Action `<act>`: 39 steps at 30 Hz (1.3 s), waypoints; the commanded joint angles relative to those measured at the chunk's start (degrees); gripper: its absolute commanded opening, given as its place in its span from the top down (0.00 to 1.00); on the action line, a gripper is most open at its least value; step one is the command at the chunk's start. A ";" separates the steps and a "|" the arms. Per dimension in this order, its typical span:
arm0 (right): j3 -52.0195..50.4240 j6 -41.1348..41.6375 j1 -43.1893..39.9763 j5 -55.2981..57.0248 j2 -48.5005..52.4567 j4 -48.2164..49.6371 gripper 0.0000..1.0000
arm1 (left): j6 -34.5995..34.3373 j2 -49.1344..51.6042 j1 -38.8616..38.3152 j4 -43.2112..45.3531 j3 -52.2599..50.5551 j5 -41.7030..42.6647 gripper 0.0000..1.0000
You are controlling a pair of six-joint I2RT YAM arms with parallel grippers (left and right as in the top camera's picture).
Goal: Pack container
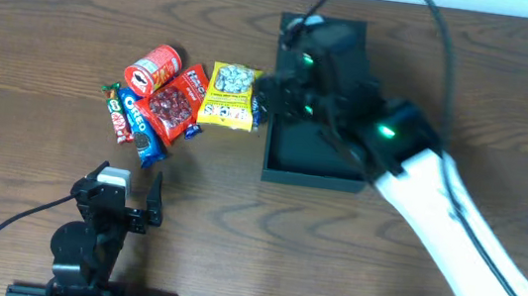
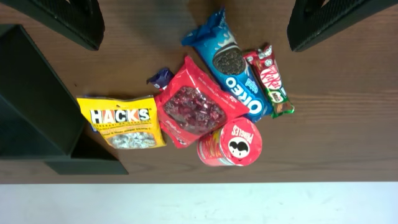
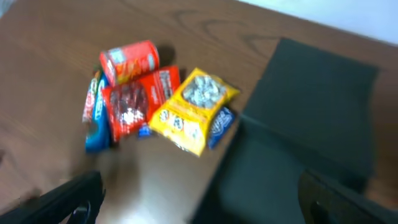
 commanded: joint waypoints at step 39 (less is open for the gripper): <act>-17.09 -14.14 -13.75 -2.21 -26.58 -20.35 0.01 | -40.37 0.13 -0.24 15.34 -0.24 29.79 0.05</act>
